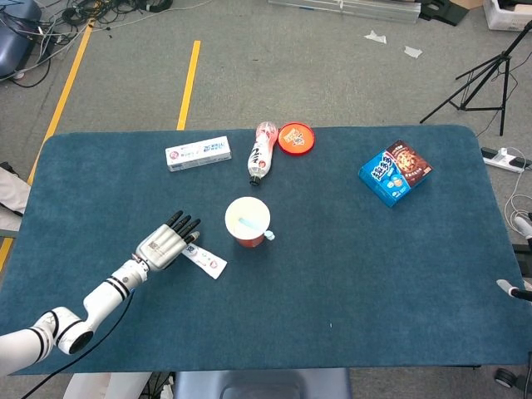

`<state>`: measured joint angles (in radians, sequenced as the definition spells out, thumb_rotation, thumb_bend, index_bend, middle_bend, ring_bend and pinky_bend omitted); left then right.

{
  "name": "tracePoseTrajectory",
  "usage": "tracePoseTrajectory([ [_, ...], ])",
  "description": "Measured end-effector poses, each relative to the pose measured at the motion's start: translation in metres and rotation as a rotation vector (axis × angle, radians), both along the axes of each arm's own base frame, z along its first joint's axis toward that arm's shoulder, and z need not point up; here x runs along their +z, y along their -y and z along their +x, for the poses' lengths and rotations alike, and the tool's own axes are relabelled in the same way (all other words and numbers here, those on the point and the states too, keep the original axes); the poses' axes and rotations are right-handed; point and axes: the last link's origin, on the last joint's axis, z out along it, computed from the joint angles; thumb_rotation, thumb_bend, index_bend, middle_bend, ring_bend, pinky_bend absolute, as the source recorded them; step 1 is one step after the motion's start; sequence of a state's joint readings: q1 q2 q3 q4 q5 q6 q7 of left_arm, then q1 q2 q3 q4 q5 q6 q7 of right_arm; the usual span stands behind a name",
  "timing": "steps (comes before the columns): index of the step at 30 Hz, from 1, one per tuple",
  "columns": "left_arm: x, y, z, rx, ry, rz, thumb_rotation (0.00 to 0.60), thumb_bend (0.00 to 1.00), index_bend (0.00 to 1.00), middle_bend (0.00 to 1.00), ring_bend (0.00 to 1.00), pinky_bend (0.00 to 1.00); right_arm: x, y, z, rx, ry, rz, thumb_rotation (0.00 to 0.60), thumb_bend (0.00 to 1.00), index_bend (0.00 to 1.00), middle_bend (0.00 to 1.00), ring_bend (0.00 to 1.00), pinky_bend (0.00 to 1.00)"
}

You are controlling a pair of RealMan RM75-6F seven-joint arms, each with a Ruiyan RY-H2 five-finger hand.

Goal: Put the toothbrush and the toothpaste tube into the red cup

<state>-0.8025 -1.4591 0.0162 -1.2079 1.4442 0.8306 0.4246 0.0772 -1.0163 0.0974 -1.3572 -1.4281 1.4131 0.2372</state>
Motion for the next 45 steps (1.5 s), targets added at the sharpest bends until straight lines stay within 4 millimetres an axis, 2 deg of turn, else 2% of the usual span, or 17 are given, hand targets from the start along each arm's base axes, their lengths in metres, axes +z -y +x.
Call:
tracePoseTrajectory([
  [9,-0.006,-0.006,-0.002,0.002,-0.007,0.008,0.600,0.30,0.29,0.00,0.00,0.00,-0.001,0.001,-0.002,-0.005,0.003,0.005,0.600,0.00,0.00,0.00,0.00,0.30],
  [15,-0.007,-0.009,-0.004,0.014,-0.007,0.020,0.600,0.30,0.34,0.00,0.00,0.00,-0.001,0.001,-0.002,-0.005,0.004,0.006,0.600,0.00,0.00,0.00,0.00,0.30],
  [30,0.000,-0.013,-0.014,0.047,-0.055,0.075,0.600,0.30,0.53,0.00,0.00,0.00,-0.002,0.002,-0.003,-0.009,0.006,0.010,0.600,0.00,0.00,0.00,0.00,0.30],
  [42,0.029,-0.001,-0.033,0.182,-0.180,0.153,0.600,0.30,0.55,0.00,0.00,0.00,-0.006,0.003,-0.002,-0.009,0.009,0.020,0.600,0.00,0.00,0.00,0.00,0.30],
  [44,0.034,0.002,-0.037,0.222,-0.193,0.160,0.600,0.30,0.51,0.00,0.00,0.00,-0.006,0.003,-0.002,-0.007,0.008,0.022,0.600,0.00,0.00,0.00,0.00,0.30],
  [45,0.037,0.004,-0.039,0.250,-0.202,0.164,0.600,0.30,0.47,0.00,0.00,0.00,-0.006,0.003,-0.002,-0.006,0.008,0.022,0.600,0.00,0.00,0.00,0.00,0.30],
])
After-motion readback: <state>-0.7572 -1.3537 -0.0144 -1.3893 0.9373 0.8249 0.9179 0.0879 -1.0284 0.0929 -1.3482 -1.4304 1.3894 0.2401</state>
